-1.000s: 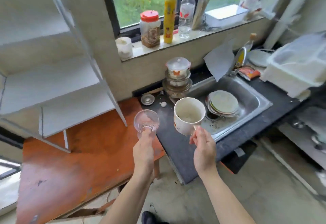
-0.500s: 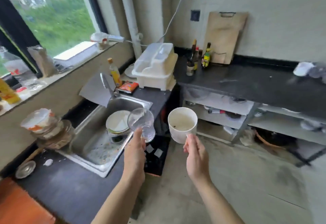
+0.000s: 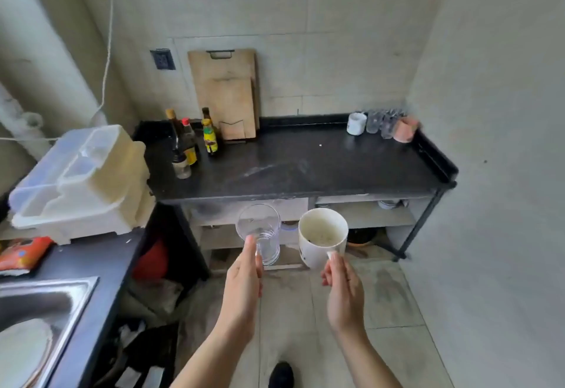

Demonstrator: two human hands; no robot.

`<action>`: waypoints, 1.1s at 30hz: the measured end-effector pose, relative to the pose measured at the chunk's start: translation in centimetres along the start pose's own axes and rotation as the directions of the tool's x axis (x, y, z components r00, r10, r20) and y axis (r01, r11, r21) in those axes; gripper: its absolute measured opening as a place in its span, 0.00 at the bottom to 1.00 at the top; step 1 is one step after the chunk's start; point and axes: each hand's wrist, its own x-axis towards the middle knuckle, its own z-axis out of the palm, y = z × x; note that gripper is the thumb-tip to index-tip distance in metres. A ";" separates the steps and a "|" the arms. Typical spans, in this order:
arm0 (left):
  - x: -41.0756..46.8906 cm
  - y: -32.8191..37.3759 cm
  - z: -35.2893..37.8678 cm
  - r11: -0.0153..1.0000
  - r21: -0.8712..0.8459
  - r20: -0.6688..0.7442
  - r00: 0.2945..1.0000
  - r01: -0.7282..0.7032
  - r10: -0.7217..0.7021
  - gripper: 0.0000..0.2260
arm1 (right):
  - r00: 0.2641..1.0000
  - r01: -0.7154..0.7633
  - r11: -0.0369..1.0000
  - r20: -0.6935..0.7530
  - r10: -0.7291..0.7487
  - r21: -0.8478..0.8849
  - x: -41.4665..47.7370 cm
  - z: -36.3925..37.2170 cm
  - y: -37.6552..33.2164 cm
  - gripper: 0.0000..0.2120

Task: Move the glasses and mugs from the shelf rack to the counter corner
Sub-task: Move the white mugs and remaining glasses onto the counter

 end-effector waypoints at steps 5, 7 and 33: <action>10.5 3.5 8.6 0.999 -0.030 0.147 0.989 0.027 -0.023 0.25 | 0.992 -0.008 0.997 -0.128 -0.003 -0.080 11.5 -1.4 -1.1 0.20; 13.8 5.2 11.8 0.999 -0.043 0.218 0.976 -0.006 0.015 0.31 | 0.985 -0.018 0.996 -0.175 0.002 -0.091 15.8 -2.2 -1.8 0.21; 47.8 9.6 52.5 0.923 0.276 0.135 0.940 0.268 -0.313 0.22 | 0.930 -0.347 0.936 -0.145 0.337 -0.050 67.0 -14.0 5.5 0.17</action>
